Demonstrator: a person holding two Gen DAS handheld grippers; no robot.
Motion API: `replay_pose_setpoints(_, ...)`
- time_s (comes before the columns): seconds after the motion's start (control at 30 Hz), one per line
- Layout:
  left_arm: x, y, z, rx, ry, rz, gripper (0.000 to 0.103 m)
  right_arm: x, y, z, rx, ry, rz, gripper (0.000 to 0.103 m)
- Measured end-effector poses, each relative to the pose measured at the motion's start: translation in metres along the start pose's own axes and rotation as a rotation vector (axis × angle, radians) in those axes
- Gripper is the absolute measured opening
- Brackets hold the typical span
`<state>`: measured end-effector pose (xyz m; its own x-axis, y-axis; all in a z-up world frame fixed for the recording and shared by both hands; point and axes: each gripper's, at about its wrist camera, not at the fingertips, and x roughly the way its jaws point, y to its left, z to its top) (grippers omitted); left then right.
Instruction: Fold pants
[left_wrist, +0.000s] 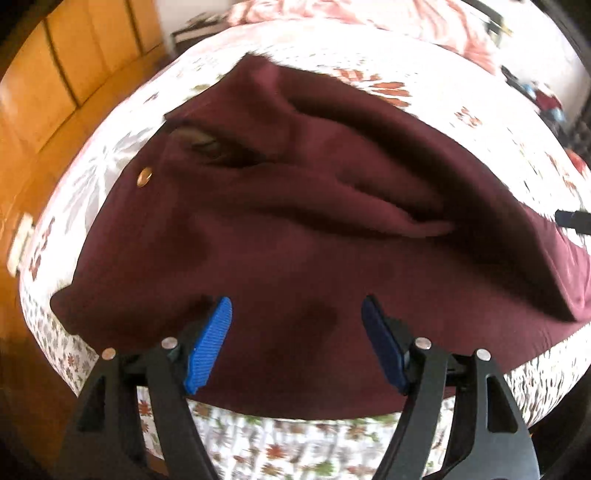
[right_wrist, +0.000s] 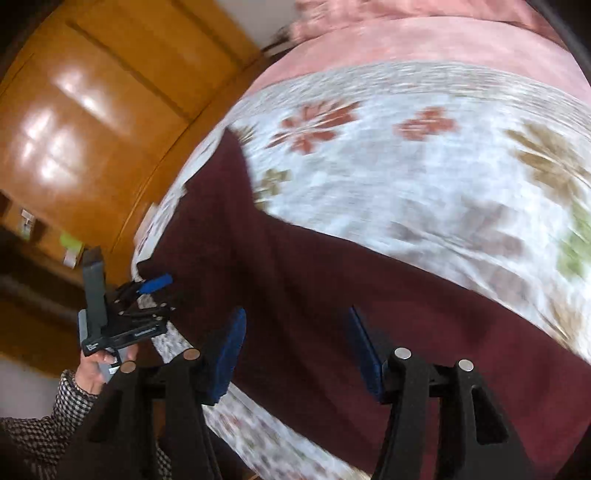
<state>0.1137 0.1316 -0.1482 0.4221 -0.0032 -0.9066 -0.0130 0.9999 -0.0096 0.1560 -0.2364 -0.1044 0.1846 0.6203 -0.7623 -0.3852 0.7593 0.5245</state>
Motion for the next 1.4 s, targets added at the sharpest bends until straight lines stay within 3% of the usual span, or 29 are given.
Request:
replay_pose_setpoints(0.07, 0.005, 0.011, -0.004, -0.035, 0.025, -0.03, 0.071, 0.028, 0.016, 0.012, -0.026, 0.041, 0.023, 0.058)
replay_pose_setpoints(0.2, 0.017, 0.007, -0.007, -0.031, 0.036, -0.03, 0.072, 0.061, 0.032, 0.016, -0.066, 0.102, -0.03, 0.058)
replay_pose_setpoints(0.33, 0.014, 0.007, -0.01, -0.037, 0.024, -0.05, 0.075, 0.076, 0.032, 0.026, -0.045, 0.132, 0.003, 0.059)
replay_pose_setpoints(0.43, 0.002, 0.03, -0.014, -0.068, -0.004, -0.031, 0.075, 0.084, 0.035, 0.045, -0.039, 0.136, 0.055, 0.058)
replay_pose_setpoints(0.47, 0.001, 0.032, -0.014, -0.075, -0.006, -0.021, 0.075, 0.087, 0.036, 0.05, -0.045, 0.144, 0.068, 0.038)
replay_pose_setpoints(0.5, 0.001, 0.037, -0.016, -0.084, -0.006, -0.01, 0.075, 0.093, 0.04, 0.055, -0.056, 0.159, 0.072, 0.026)
replay_pose_setpoints(0.53, 0.002, 0.044, -0.018, -0.094, -0.002, -0.002, 0.075, 0.099, 0.043, 0.059, -0.062, 0.183, 0.032, 0.007)
replay_pose_setpoints(0.7, 0.004, 0.059, -0.023, -0.122, -0.008, -0.009, 0.075, 0.073, 0.059, 0.056, -0.11, 0.108, 0.05, 0.007)
replay_pose_setpoints(0.83, -0.007, 0.07, -0.029, -0.181, -0.043, -0.058, 0.075, 0.041, 0.1, 0.03, -0.276, 0.026, 0.091, 0.007)
replay_pose_setpoints(0.93, -0.02, 0.083, -0.039, -0.226, -0.068, -0.072, 0.075, 0.051, 0.122, -0.01, -0.396, 0.102, 0.105, 0.007)
replay_pose_setpoints(1.03, -0.022, 0.09, -0.048, -0.207, -0.06, -0.055, 0.075, 0.092, 0.12, -0.048, -0.444, 0.207, 0.007, 0.008)
replay_pose_setpoints(1.13, -0.032, 0.095, -0.056, -0.219, -0.078, -0.054, 0.075, 0.11, 0.107, -0.054, -0.373, 0.24, 0.018, 0.016)
replay_pose_setpoints(1.23, -0.048, 0.1, -0.061, -0.215, -0.134, -0.024, 0.076, 0.096, 0.11, -0.046, -0.364, 0.242, 0.086, 0.045)
replay_pose_setpoints(1.4, -0.046, 0.112, -0.061, -0.234, -0.122, -0.012, 0.078, 0.078, 0.117, -0.006, -0.353, 0.197, 0.11, 0.048)
